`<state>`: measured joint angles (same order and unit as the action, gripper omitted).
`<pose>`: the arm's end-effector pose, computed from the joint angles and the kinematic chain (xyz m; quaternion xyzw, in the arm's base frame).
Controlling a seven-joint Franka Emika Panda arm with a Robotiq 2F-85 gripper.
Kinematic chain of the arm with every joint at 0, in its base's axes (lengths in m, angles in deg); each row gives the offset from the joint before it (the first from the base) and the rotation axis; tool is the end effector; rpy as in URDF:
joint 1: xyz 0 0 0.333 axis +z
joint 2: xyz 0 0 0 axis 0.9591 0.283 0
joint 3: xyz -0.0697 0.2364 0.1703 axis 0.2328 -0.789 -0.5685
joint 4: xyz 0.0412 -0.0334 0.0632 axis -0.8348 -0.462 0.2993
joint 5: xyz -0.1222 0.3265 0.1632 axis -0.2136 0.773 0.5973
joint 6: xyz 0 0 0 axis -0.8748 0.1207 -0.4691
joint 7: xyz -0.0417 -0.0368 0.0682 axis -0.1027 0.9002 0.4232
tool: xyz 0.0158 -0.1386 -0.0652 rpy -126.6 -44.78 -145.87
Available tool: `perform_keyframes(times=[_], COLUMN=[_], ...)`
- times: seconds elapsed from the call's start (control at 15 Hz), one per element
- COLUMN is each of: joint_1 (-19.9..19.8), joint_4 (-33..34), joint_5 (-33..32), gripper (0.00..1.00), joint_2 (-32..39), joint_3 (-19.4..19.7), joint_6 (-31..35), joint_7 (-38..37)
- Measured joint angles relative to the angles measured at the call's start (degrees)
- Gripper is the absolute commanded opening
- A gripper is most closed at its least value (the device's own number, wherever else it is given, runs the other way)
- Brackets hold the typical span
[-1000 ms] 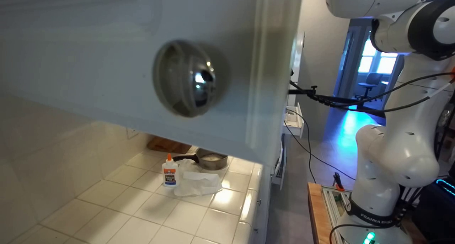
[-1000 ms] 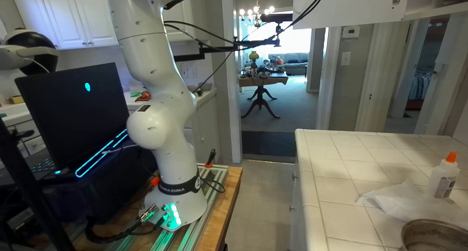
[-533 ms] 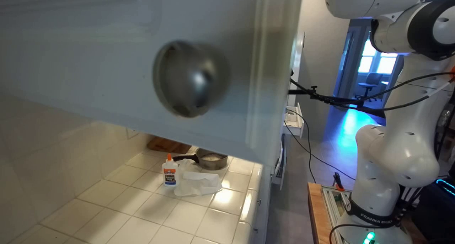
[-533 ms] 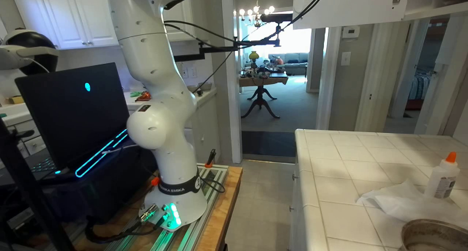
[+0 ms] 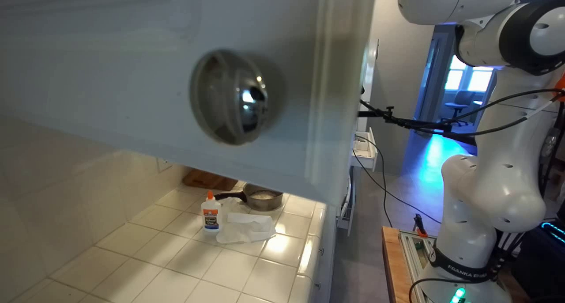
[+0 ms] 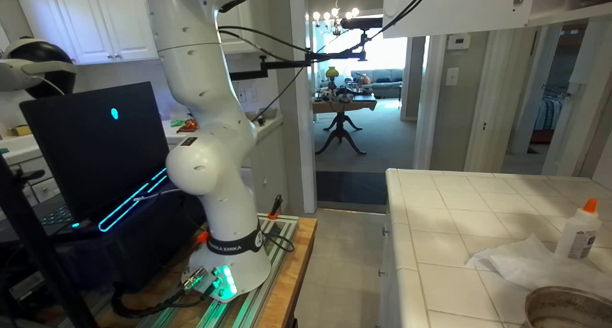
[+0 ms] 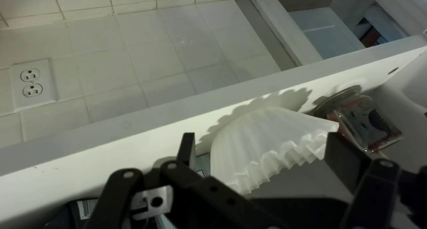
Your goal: Put the white bowl on the counter.
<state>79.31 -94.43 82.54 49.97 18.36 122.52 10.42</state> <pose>0.5932 0.1106 0.6711 -0.9062 -0.0036 -0.3647 0.2141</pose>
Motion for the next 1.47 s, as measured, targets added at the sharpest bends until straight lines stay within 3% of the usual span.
perform_keyframes(times=[0.6,1.47], joint_1=[0.0,0.03], joint_4=[4.52,12.11], joint_5=[-0.74,-14.69], gripper=[1.0,1.0], joint_2=[3.07,8.73], joint_3=[-0.16,-1.64], joint_6=[0.0,-1.43], joint_7=[-1.6,-13.89])
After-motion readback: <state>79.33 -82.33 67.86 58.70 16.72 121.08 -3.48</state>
